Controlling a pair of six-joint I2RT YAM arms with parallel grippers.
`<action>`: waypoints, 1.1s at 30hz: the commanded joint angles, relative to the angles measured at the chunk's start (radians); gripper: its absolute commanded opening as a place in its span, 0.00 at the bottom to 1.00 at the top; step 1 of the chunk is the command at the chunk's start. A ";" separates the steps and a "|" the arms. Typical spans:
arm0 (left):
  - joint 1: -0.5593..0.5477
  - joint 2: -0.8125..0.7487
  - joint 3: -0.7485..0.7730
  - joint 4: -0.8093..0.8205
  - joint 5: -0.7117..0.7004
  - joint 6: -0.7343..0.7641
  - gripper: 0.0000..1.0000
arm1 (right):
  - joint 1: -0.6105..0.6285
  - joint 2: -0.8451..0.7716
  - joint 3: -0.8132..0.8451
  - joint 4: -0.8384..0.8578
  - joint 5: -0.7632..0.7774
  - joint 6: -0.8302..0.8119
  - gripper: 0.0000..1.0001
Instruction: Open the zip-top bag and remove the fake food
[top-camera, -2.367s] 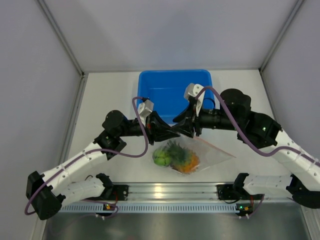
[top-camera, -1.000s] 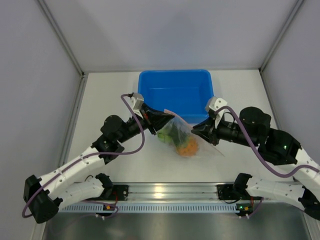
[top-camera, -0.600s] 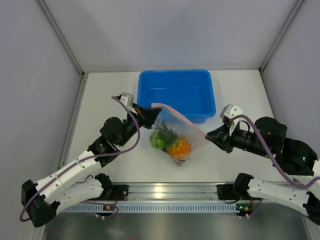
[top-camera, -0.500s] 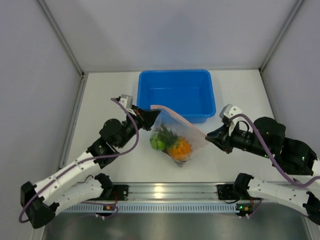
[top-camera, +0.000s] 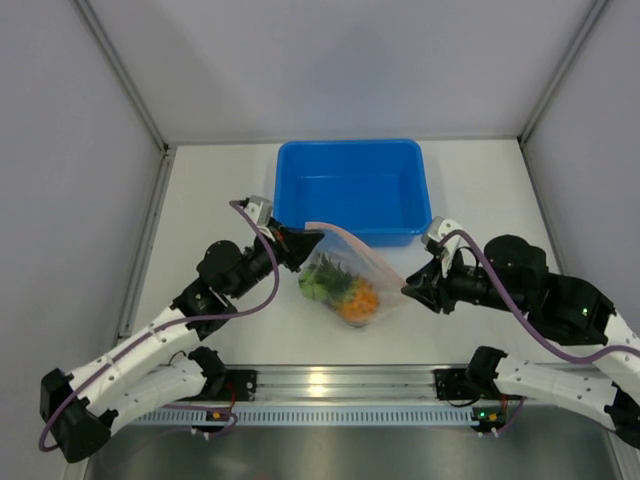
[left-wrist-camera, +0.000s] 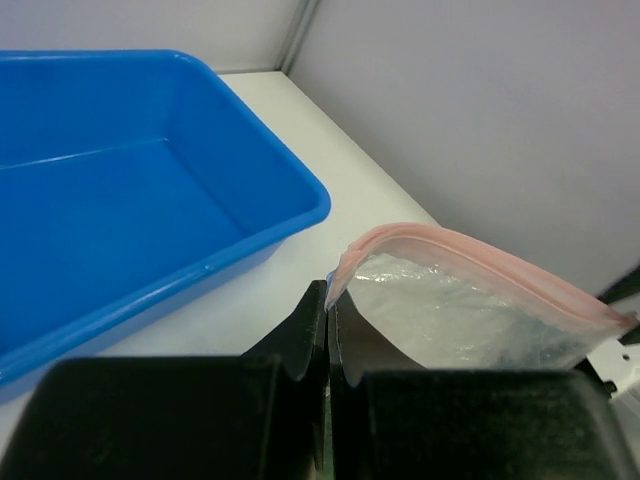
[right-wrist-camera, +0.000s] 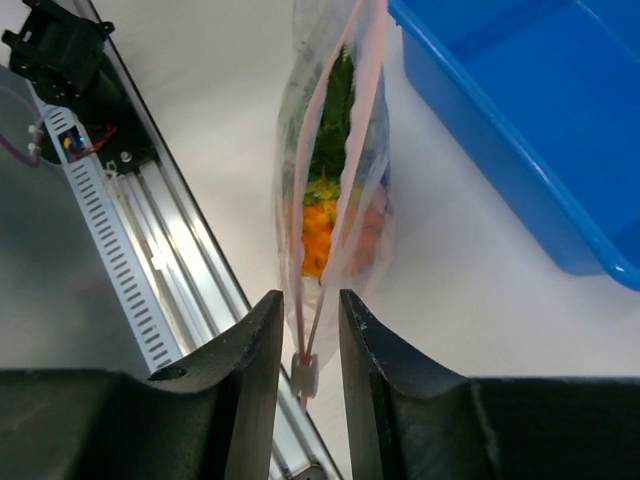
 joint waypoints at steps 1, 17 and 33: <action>0.002 -0.050 -0.025 0.109 0.142 0.055 0.00 | 0.014 0.005 -0.003 0.064 0.057 0.001 0.31; 0.002 -0.089 -0.070 0.135 0.237 0.098 0.00 | 0.014 0.143 0.166 0.115 0.129 0.024 0.46; 0.002 -0.084 -0.063 0.155 0.289 0.092 0.00 | 0.014 0.243 0.136 0.149 0.134 -0.021 0.46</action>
